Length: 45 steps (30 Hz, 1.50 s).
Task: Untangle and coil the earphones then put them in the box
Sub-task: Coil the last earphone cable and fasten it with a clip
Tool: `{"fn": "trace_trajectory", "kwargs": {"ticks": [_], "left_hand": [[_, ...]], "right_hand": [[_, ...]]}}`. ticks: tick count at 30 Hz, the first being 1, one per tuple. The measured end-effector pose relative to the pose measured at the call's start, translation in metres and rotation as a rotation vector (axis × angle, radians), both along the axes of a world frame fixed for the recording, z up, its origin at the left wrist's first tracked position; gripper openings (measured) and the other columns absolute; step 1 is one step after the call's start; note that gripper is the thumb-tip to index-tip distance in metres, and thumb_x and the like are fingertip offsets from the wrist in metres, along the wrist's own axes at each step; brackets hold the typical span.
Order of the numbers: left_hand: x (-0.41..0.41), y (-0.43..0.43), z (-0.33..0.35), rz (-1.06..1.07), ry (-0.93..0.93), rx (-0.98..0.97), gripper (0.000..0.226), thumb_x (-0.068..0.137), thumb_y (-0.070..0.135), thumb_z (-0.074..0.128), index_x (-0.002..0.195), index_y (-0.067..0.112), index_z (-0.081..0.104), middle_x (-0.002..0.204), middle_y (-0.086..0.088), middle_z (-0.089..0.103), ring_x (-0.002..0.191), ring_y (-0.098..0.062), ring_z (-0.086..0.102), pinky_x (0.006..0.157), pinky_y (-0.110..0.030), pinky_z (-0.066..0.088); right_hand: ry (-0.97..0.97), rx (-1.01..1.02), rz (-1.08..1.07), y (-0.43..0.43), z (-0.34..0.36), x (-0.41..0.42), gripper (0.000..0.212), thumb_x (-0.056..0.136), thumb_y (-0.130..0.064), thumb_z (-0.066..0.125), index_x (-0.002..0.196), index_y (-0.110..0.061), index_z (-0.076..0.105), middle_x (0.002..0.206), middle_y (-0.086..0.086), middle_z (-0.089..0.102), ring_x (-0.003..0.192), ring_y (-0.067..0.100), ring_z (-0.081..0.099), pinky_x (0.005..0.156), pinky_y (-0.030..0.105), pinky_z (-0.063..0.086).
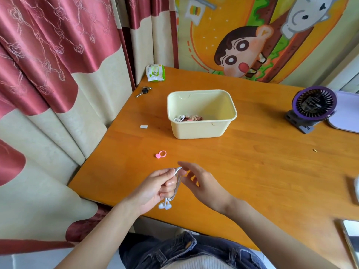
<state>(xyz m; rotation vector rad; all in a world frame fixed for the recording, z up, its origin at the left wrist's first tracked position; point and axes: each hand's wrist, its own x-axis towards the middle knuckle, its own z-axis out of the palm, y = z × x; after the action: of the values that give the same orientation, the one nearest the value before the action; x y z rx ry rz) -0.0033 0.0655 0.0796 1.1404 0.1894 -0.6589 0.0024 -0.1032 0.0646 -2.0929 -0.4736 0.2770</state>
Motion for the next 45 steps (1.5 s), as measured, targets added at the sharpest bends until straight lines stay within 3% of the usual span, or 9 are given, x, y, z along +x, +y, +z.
{"fn": "trace_trajectory", "kwargs": {"ticks": [3,7,10,15,21,28,32,40,45], "left_hand": [[-0.001,0.0,-0.003,-0.021,0.019,-0.004,0.028,0.095,0.02,0.041,0.101,0.001,0.061,0.057,0.004,0.03,0.046,-0.005,0.02,0.045,-0.019,0.017],[-0.003,0.006,-0.012,-0.016,0.033,0.017,0.029,0.1,0.018,0.036,0.1,0.002,0.06,0.058,0.004,0.03,0.047,-0.006,0.019,0.045,-0.02,0.018],[-0.005,0.012,-0.024,0.06,0.041,0.096,0.031,0.102,0.017,0.033,0.102,0.001,0.059,0.057,0.004,0.032,0.046,-0.007,0.02,0.044,-0.019,0.019],[-0.001,0.04,-0.043,0.237,0.053,0.248,0.029,0.102,0.017,0.035,0.101,0.001,0.059,0.059,0.0,0.032,0.04,-0.005,0.023,0.039,-0.017,0.023],[0.009,0.071,-0.047,0.315,0.034,0.306,0.03,0.103,0.015,0.033,0.094,-0.003,0.055,0.059,-0.001,0.038,0.039,-0.005,0.022,0.04,-0.019,0.021],[0.022,0.08,-0.05,0.374,0.091,0.304,0.029,0.103,0.015,0.032,0.096,0.004,0.058,0.067,-0.006,0.033,0.037,-0.003,0.024,0.039,-0.016,0.022],[0.028,0.079,-0.054,0.365,0.119,0.289,0.029,0.103,0.016,0.033,0.1,0.0,0.057,0.061,-0.002,0.034,0.038,-0.004,0.024,0.039,-0.017,0.022],[0.023,0.066,-0.063,0.349,0.146,0.362,0.029,0.103,0.022,0.035,0.107,0.011,0.062,0.058,0.004,0.035,0.045,-0.006,0.023,0.045,-0.02,0.023],[0.014,0.047,-0.068,0.223,0.15,0.412,0.017,0.097,0.021,0.05,0.095,0.005,0.057,0.052,0.008,0.031,0.041,-0.004,0.026,0.044,-0.017,0.024]], "right_hand": [[0.039,-0.016,-0.001,0.001,-0.002,0.004,0.017,0.097,-0.026,0.049,0.103,-0.018,0.062,0.086,-0.009,0.055,0.075,0.007,0.053,0.068,0.017,0.043],[0.329,-0.021,0.031,0.0,-0.004,0.013,0.025,0.094,-0.038,0.05,0.076,-0.022,0.057,0.066,-0.005,0.057,0.058,0.004,0.054,0.062,0.021,0.045],[0.407,-0.137,0.019,0.005,-0.019,0.025,0.021,0.094,-0.037,0.051,0.096,-0.02,0.063,0.083,-0.003,0.062,0.064,0.007,0.056,0.066,0.023,0.047],[0.321,-0.459,0.06,0.016,-0.051,0.057,0.042,0.097,-0.026,0.049,0.136,-0.017,0.039,0.135,0.004,0.043,0.108,0.021,0.052,0.088,0.027,0.042],[0.115,-0.645,0.2,0.06,-0.068,0.103,0.051,0.098,-0.016,0.045,0.145,-0.019,0.025,0.146,0.005,0.032,0.13,0.027,0.036,0.104,0.04,0.037],[0.099,-0.796,0.264,0.097,-0.096,0.12,0.06,0.094,-0.008,0.05,0.145,-0.021,0.021,0.144,0.004,0.03,0.127,0.027,0.036,0.095,0.039,0.043],[0.096,-0.852,0.217,0.096,-0.102,0.116,0.04,0.096,-0.015,0.05,0.133,-0.018,0.034,0.126,0.01,0.043,0.117,0.029,0.045,0.087,0.039,0.046],[0.268,-0.636,0.154,0.068,-0.098,0.092,0.02,0.098,-0.021,0.041,0.115,-0.012,0.045,0.111,0.011,0.06,0.097,0.031,0.059,0.079,0.04,0.049],[0.286,-0.331,0.144,0.045,-0.08,0.063,0.01,0.094,-0.021,0.052,0.098,-0.023,0.043,0.093,-0.005,0.058,0.084,0.018,0.06,0.078,0.036,0.05]]}}
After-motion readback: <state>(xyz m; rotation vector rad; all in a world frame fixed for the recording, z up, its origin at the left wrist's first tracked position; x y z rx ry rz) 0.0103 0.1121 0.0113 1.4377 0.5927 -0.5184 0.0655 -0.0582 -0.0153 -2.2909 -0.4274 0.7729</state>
